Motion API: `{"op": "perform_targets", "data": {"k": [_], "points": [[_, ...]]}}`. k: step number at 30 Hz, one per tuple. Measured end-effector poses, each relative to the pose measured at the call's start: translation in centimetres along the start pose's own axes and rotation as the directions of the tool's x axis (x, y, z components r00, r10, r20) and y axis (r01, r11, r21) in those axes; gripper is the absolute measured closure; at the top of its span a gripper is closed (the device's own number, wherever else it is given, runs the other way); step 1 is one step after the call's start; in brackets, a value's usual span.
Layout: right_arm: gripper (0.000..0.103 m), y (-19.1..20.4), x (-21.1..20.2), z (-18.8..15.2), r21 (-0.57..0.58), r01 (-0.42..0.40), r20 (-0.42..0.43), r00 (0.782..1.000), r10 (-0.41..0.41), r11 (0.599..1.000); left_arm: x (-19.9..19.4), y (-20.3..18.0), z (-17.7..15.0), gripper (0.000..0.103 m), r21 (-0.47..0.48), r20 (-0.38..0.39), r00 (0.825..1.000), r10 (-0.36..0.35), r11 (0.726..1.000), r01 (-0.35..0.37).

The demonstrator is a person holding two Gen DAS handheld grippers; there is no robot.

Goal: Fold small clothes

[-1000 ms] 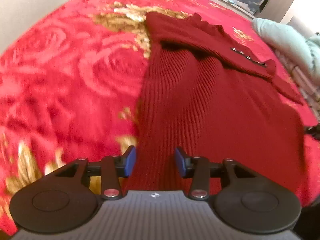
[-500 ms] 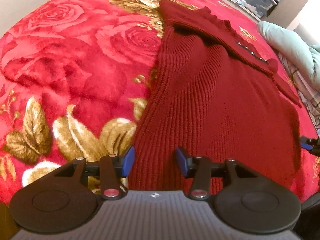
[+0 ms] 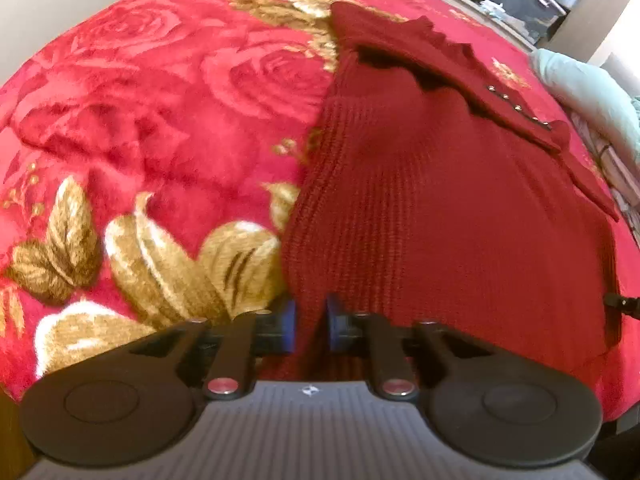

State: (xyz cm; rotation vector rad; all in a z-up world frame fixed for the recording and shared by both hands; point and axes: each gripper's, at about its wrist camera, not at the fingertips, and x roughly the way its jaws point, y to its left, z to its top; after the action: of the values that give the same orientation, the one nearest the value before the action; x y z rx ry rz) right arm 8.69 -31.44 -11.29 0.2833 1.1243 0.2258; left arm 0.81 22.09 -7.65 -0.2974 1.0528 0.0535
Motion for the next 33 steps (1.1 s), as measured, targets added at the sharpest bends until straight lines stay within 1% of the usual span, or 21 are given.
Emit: {"op": "perform_targets", "data": {"k": [3,5,7,9,10,11,12,14,15,17,19,20,21,22,23,24,26,28,30,31,33], "points": [[0.093,-0.8,-2.6,0.7,0.085,-0.051,0.049,0.998,0.047,0.995,-1.8,-0.8,0.0,0.091,0.017,0.03,1.0,-0.003,1.0,0.003],[0.094,-1.3,-5.4,1.1,0.13,-0.13,0.109,0.987,0.116,0.983,-4.2,-1.9,0.1,0.092,0.052,0.08,0.996,-0.046,0.998,0.042],[0.096,-1.3,-8.5,1.3,0.116,-0.183,0.158,0.974,0.163,0.976,-7.2,-2.6,0.3,0.092,0.068,0.136,0.985,-0.102,0.993,0.094],[0.098,-1.3,-11.5,1.3,0.093,-0.175,0.188,0.97,0.155,0.98,-9.8,-3.0,0.4,0.093,0.065,0.158,0.978,-0.139,0.989,0.13],[0.1,-1.7,-12.8,1.2,0.104,-0.171,0.197,0.969,0.148,0.98,-10.8,-3.2,0.4,0.093,0.067,0.167,0.974,-0.15,0.988,0.14],[0.103,-2.2,-14.1,1.0,0.121,-0.158,0.211,0.969,0.131,0.98,-11.5,-3.4,0.5,0.093,0.073,0.174,0.972,-0.161,0.986,0.15],[0.103,-2.7,-15.2,0.8,0.129,-0.136,0.234,0.967,0.103,0.982,-11.9,-3.5,0.3,0.093,0.077,0.174,0.97,-0.168,0.985,0.156],[0.103,-4.0,-16.5,0.6,0.149,-0.126,0.254,0.963,0.085,0.981,-11.2,-3.4,0.0,0.092,0.089,0.137,0.979,-0.15,0.986,0.138],[0.103,-4.4,-16.5,0.5,0.155,-0.115,0.256,0.964,0.073,0.981,-9.8,-3.2,-0.2,0.09,0.086,0.098,0.988,-0.117,0.99,0.109],[0.101,-4.8,-15.0,0.3,0.147,-0.094,0.22,0.974,0.06,0.985,-6.9,-2.1,-0.9,0.089,0.048,0.012,0.999,-0.032,0.998,0.032],[0.099,-4.7,-12.2,0.0,0.156,-0.093,0.151,0.986,0.069,0.983,-5.0,-1.6,-1.6,0.089,0.043,-0.016,0.999,0.04,0.998,-0.039],[0.096,-4.4,-10.8,0.0,0.149,-0.08,0.117,0.991,0.063,0.986,-4.5,-1.3,-1.8,0.089,0.022,-0.025,0.999,0.044,0.999,-0.043],[0.085,-4.0,-9.4,-0.1,0.137,-0.063,0.088,0.995,0.051,0.989,-4.3,-0.9,-1.8,0.085,-0.018,-0.033,0.999,0.023,1.0,-0.024],[0.068,-3.7,-7.9,0.1,0.128,-0.046,0.059,0.998,0.038,0.991,-4.2,-0.5,-1.6,0.081,-0.058,-0.028,1.0,-0.011,0.998,0.009],[0.06,-3.3,-6.5,0.3,0.122,-0.039,0.033,0.999,0.035,0.992,-4.1,-0.4,-1.5,0.069,-0.078,-0.02,0.999,-0.033,0.996,0.031],[0.054,-3.0,-5.2,0.3,0.113,-0.037,0.012,0.999,0.036,0.993,-3.9,-0.2,-1.4,0.063,-0.088,-0.016,0.999,-0.029,0.996,0.028],[0.055,-2.4,-2.7,0.4,0.102,-0.036,-0.038,0.998,0.04,0.994,-3.4,0.4,-1.5,0.061,-0.124,-0.021,1.0,-0.017,0.992,0.014],[0.055,-2.0,-0.9,0.2,0.107,-0.031,-0.079,0.996,0.04,0.994,-2.7,1.2,-1.8,0.061,-0.172,-0.052,0.998,-0.038,0.985,0.029],[0.054,-1.9,0.2,0.0,0.116,-0.018,-0.099,0.995,0.03,0.993,-1.8,1.6,-2.1,0.061,-0.204,-0.085,0.994,-0.065,0.978,0.046],[0.054,-1.6,0.6,-0.1,0.111,-0.013,-0.1,0.995,0.024,0.994,-1.4,1.6,-2.2,0.061,-0.202,-0.09,0.994,-0.062,0.978,0.043],[0.054,-0.6,0.9,-0.3,0.057,0.008,-0.096,0.995,-0.002,0.998,-0.8,1.0,-2.3,0.06,-0.162,-0.084,0.996,-0.042,0.986,0.027]]}}
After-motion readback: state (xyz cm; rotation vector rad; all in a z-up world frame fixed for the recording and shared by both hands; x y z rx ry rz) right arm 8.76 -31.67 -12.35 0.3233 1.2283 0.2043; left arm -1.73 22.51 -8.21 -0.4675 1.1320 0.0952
